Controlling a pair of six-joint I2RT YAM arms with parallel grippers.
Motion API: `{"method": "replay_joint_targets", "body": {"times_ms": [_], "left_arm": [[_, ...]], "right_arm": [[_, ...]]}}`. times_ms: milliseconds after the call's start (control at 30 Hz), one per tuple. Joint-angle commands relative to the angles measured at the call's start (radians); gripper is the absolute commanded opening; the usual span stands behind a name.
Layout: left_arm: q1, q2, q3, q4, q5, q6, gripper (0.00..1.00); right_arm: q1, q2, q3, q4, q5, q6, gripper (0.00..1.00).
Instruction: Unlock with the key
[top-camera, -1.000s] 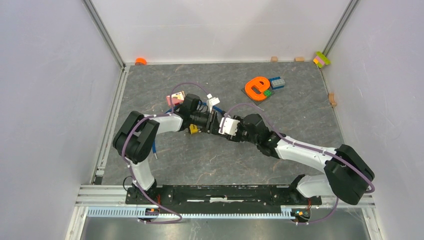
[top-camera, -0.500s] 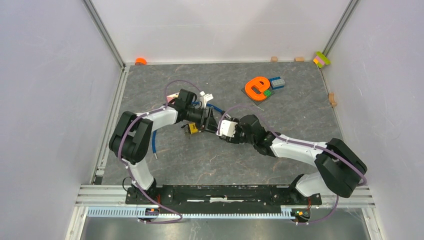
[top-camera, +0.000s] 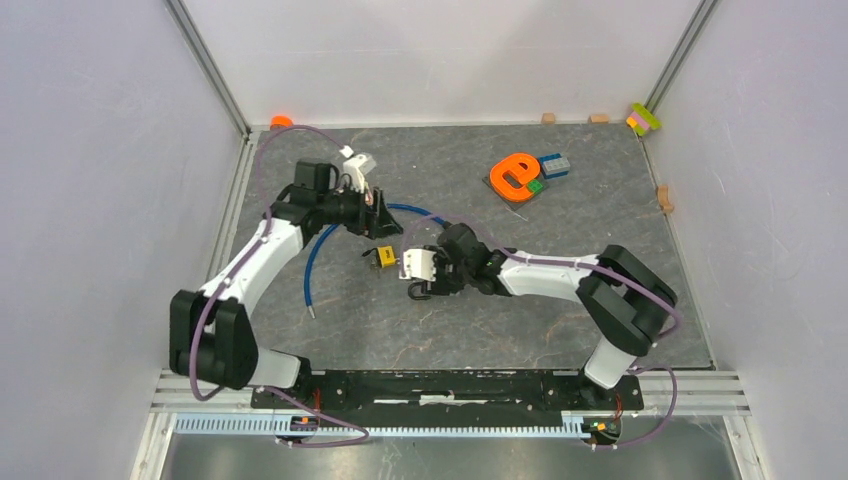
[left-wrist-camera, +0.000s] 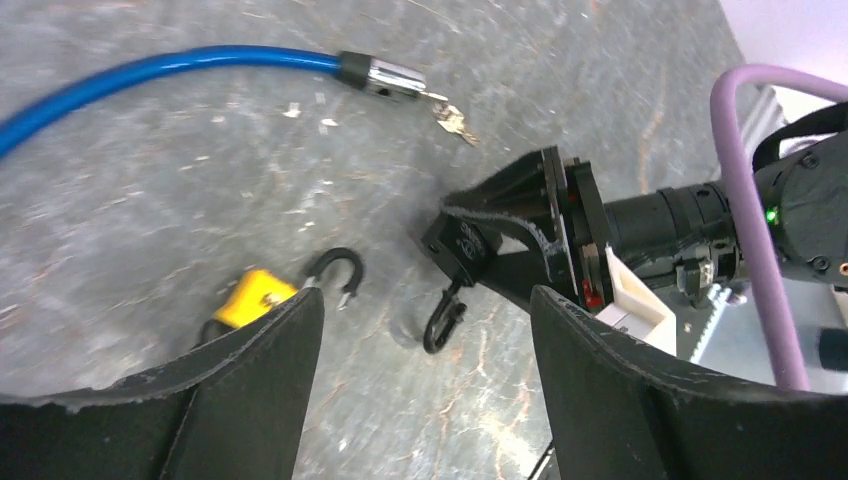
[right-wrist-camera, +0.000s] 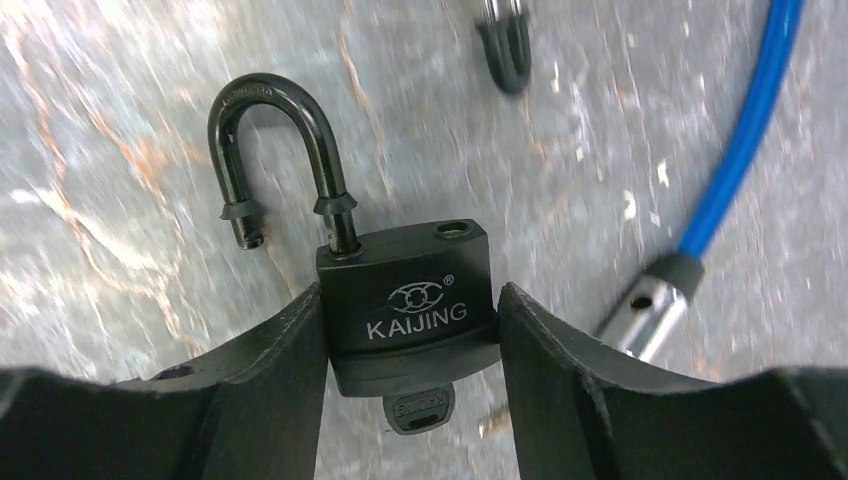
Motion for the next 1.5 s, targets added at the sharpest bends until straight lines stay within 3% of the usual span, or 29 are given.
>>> {"method": "replay_joint_targets", "body": {"times_ms": [0, 200, 433, 1067, 1200, 1467], "left_arm": [[0.079, -0.088, 0.01, -0.035, -0.059, 0.064, 0.83], [0.125, -0.151, 0.002, -0.048, -0.06, 0.064, 0.85], [0.125, -0.21, -0.002, -0.026, -0.104, 0.091, 0.87], [0.126, -0.321, -0.03, -0.009, -0.183, 0.12, 0.97], [0.127, -0.339, -0.024, -0.02, -0.232, 0.127, 1.0], [0.127, -0.358, -0.007, -0.044, -0.311, 0.12, 1.0]], "right_arm": [[0.018, 0.064, 0.153, -0.029, -0.122, -0.012, 0.0], [0.032, 0.154, 0.257, -0.153, -0.177, -0.052, 0.02], [0.031, 0.198, 0.293, -0.221, -0.13, -0.075, 0.13], [-0.044, 0.207, 0.318, -0.306, -0.156, -0.066, 0.28], [-0.047, 0.219, 0.327, -0.31, -0.127, -0.05, 0.37], [-0.058, 0.198, 0.336, -0.31, -0.117, -0.003, 0.74]]}}
